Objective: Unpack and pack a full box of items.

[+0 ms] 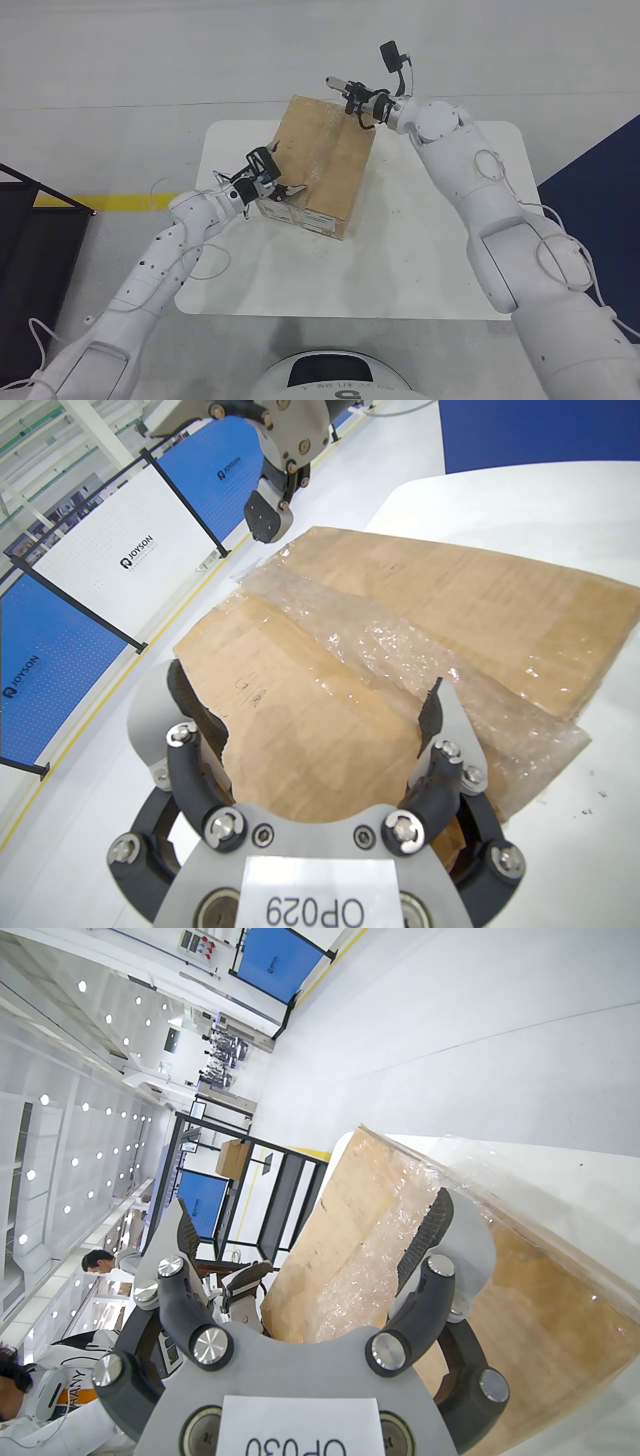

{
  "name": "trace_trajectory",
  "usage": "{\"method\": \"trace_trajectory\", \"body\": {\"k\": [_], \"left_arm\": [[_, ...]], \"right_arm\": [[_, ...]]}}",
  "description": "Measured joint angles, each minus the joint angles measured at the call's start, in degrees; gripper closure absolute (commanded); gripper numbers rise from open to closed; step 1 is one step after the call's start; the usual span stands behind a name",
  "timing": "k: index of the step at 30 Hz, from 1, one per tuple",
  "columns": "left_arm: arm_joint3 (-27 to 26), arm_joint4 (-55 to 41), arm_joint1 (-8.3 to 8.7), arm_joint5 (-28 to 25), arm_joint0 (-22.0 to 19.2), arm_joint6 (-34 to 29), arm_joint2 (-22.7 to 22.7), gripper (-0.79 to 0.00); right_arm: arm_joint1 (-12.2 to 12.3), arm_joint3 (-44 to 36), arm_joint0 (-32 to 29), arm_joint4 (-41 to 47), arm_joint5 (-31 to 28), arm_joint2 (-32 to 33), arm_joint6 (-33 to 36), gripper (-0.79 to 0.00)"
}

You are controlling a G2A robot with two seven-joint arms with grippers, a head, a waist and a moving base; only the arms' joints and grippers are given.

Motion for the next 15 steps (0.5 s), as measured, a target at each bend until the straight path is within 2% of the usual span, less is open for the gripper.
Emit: {"method": "trace_trajectory", "body": {"k": [3,5,6,7,8,9,10,15], "left_arm": [[-0.06,-0.01,0.01,0.17,0.21,-0.10,-0.15,-0.785],[-0.01,-0.11,-0.03,0.23,0.26,-0.19,-0.16,-0.785],[0.00,-0.13,-0.06,0.28,0.28,-0.25,-0.12,-0.785],[0.00,-0.17,-0.09,0.35,0.31,-0.32,-0.08,-0.785],[0.01,-0.21,-0.13,0.43,0.32,-0.40,-0.03,-0.785],[0.05,-0.28,-0.16,0.48,0.29,-0.43,-0.01,-0.785],[0.10,-0.41,-0.20,0.53,0.27,-0.44,0.00,-0.785],[0.38,-1.01,-0.37,1.16,0.40,0.29,0.03,-0.785]], "right_arm": [[0.25,-4.57,-2.97,3.86,-4.45,1.01,5.77,-0.785],[0.88,-7.52,-4.26,6.31,-6.33,1.08,15.74,-0.785],[1.04,-8.60,-4.73,6.41,-5.97,1.01,19.82,-0.606],[1.14,-9.73,-5.28,6.85,-5.65,0.99,23.33,-0.360],[1.24,-11.23,-6.01,7.94,-5.56,1.00,27.21,-0.299],[1.32,-12.20,-6.49,8.66,-5.49,1.01,29.55,-0.111],[1.43,-12.92,-6.81,8.98,-5.19,0.98,31.36,0.000],[1.79,-15.65,-7.26,4.96,-1.33,-0.80,34.41,0.000]]}}
